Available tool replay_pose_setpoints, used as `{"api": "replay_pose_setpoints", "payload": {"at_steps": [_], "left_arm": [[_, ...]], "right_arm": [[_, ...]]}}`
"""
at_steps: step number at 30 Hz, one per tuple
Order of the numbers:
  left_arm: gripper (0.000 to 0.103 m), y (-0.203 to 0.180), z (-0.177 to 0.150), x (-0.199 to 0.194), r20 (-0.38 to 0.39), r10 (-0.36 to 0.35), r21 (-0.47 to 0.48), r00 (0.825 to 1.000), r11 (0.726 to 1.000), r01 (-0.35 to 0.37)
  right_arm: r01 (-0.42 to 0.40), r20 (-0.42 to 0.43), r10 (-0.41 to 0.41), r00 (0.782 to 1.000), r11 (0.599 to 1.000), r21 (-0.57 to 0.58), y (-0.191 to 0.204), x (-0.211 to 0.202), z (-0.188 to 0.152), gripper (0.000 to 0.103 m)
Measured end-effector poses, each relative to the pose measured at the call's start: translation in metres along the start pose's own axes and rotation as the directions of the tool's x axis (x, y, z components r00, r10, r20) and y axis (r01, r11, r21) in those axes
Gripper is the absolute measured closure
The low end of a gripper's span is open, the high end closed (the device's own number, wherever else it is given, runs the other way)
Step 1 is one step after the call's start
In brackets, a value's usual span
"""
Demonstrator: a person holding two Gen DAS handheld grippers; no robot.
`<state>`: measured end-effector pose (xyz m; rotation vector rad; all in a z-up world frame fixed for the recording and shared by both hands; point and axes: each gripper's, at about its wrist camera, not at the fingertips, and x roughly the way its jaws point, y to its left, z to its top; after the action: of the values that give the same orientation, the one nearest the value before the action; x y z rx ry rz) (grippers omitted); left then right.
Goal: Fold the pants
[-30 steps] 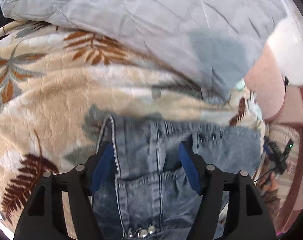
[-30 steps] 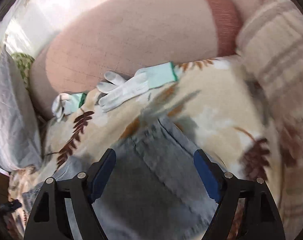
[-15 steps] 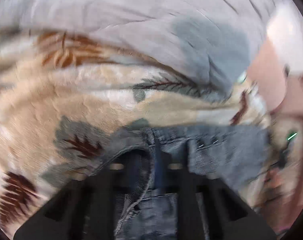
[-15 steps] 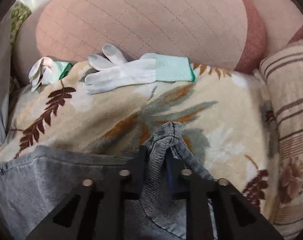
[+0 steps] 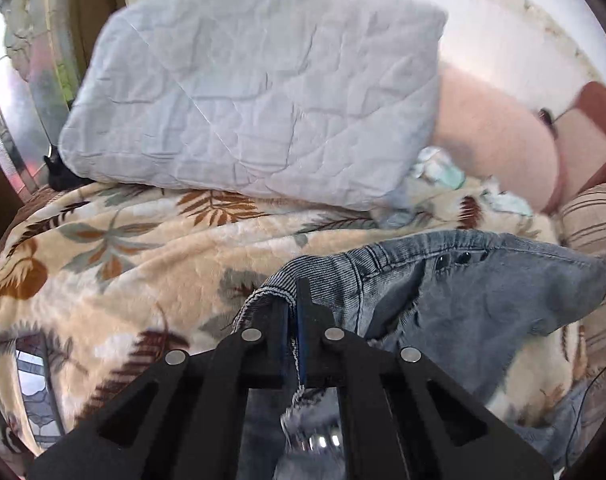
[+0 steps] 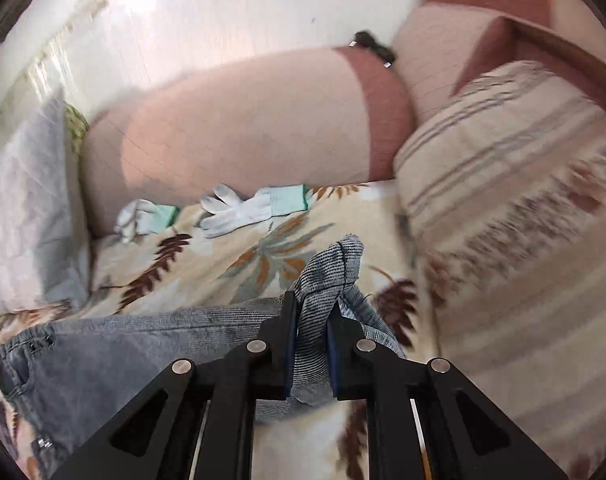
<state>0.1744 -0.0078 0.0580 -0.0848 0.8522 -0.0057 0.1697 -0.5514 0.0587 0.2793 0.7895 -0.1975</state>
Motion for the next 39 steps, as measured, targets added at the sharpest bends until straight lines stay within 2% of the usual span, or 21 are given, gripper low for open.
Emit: {"api": "replay_pose_setpoints", "payload": {"at_steps": [4, 8, 10, 12, 14, 16, 18, 20, 21, 22, 23, 24, 25, 26, 28, 29, 31, 33, 35, 37, 39], "left_arm": [[0.101, 0.001, -0.032, -0.044, 0.056, -0.025, 0.000, 0.998, 1.000, 0.025], [0.101, 0.015, -0.077, -0.078, 0.047, -0.078, -0.039, 0.996, 0.996, 0.080], [0.101, 0.023, -0.103, -0.082, 0.012, -0.097, -0.062, 0.995, 0.993, 0.098], [0.101, 0.032, -0.133, -0.077, -0.056, -0.108, -0.084, 0.993, 0.991, 0.103], [0.101, 0.042, -0.161, -0.062, -0.154, -0.127, -0.107, 0.980, 0.988, 0.111], [0.101, 0.050, -0.179, -0.053, -0.231, -0.150, -0.135, 0.961, 0.983, 0.121], [0.100, 0.054, -0.186, -0.059, -0.250, -0.176, -0.157, 0.952, 0.978, 0.140], [0.099, 0.056, -0.187, -0.079, -0.221, -0.209, -0.179, 0.952, 0.969, 0.172], [0.095, 0.057, -0.188, -0.086, -0.203, -0.237, -0.192, 0.950, 0.961, 0.198], [0.084, 0.057, -0.187, -0.093, -0.183, -0.281, -0.211, 0.942, 0.947, 0.241], [0.063, 0.054, -0.186, -0.097, -0.176, -0.298, -0.219, 0.938, 0.941, 0.258], [0.051, 0.050, -0.185, -0.099, -0.170, -0.310, -0.223, 0.935, 0.937, 0.270], [0.037, 0.045, -0.183, -0.098, -0.162, -0.321, -0.223, 0.933, 0.933, 0.282], [0.036, 0.040, -0.182, -0.096, -0.155, -0.326, -0.220, 0.933, 0.932, 0.289], [0.036, 0.031, -0.183, -0.083, -0.189, -0.337, -0.220, 0.922, 0.930, 0.294], [0.036, 0.029, -0.184, -0.077, -0.209, -0.345, -0.228, 0.915, 0.927, 0.298], [0.036, 0.029, -0.187, -0.060, -0.251, -0.368, -0.275, 0.895, 0.914, 0.298], [0.036, 0.032, -0.190, -0.048, -0.271, -0.390, -0.315, 0.880, 0.900, 0.302], [0.036, 0.036, -0.191, -0.037, -0.280, -0.396, -0.342, 0.875, 0.893, 0.294], [0.036, 0.037, -0.189, -0.023, -0.295, -0.408, -0.362, 0.864, 0.885, 0.295], [0.036, 0.035, -0.186, -0.008, -0.317, -0.436, -0.381, 0.842, 0.872, 0.307]], "right_arm": [[-0.039, 0.026, 0.038, 0.999, 0.998, 0.046, -0.025, -0.056, -0.044, 0.091], [-0.064, 0.015, 0.062, 0.998, 0.989, 0.131, -0.067, -0.098, -0.109, 0.091], [-0.067, -0.007, 0.069, 0.998, 0.983, 0.171, -0.087, -0.108, -0.141, 0.091], [-0.073, -0.033, 0.082, 0.996, 0.973, 0.218, -0.109, -0.118, -0.181, 0.091], [-0.066, -0.078, 0.088, 0.993, 0.966, 0.248, -0.122, -0.120, -0.220, 0.090], [-0.044, -0.135, 0.079, 0.988, 0.968, 0.246, -0.126, -0.117, -0.244, 0.085], [-0.017, -0.180, 0.064, 0.982, 0.968, 0.249, -0.127, -0.120, -0.261, 0.083], [-0.018, -0.166, 0.065, 0.984, 0.964, 0.267, -0.125, -0.133, -0.267, 0.080], [-0.023, -0.147, 0.065, 0.987, 0.963, 0.270, -0.123, -0.142, -0.267, 0.077], [-0.052, -0.116, 0.086, 0.990, 0.961, 0.273, -0.117, -0.153, -0.265, 0.074], [-0.090, -0.091, 0.120, 0.989, 0.957, 0.277, -0.110, -0.160, -0.265, 0.065], [-0.121, -0.079, 0.148, 0.986, 0.952, 0.280, -0.102, -0.163, -0.263, 0.052], [-0.153, -0.073, 0.180, 0.981, 0.948, 0.278, -0.092, -0.164, -0.262, 0.047], [-0.207, -0.081, 0.236, 0.968, 0.941, 0.267, -0.073, -0.161, -0.260, 0.041], [-0.299, -0.125, 0.338, 0.933, 0.920, 0.252, -0.044, -0.148, -0.256, 0.040], [-0.357, -0.178, 0.406, 0.896, 0.899, 0.253, -0.022, -0.133, -0.258, 0.040], [-0.392, -0.262, 0.458, 0.849, 0.880, 0.269, 0.007, -0.107, -0.265, 0.039], [-0.399, -0.311, 0.483, 0.818, 0.867, 0.298, 0.022, -0.089, -0.271, 0.039], [-0.384, -0.323, 0.493, 0.808, 0.856, 0.346, 0.028, -0.071, -0.274, 0.039], [-0.343, -0.324, 0.478, 0.816, 0.853, 0.394, 0.028, -0.057, -0.273, 0.039], [-0.296, -0.335, 0.472, 0.816, 0.837, 0.460, 0.028, -0.045, -0.277, 0.037]]}}
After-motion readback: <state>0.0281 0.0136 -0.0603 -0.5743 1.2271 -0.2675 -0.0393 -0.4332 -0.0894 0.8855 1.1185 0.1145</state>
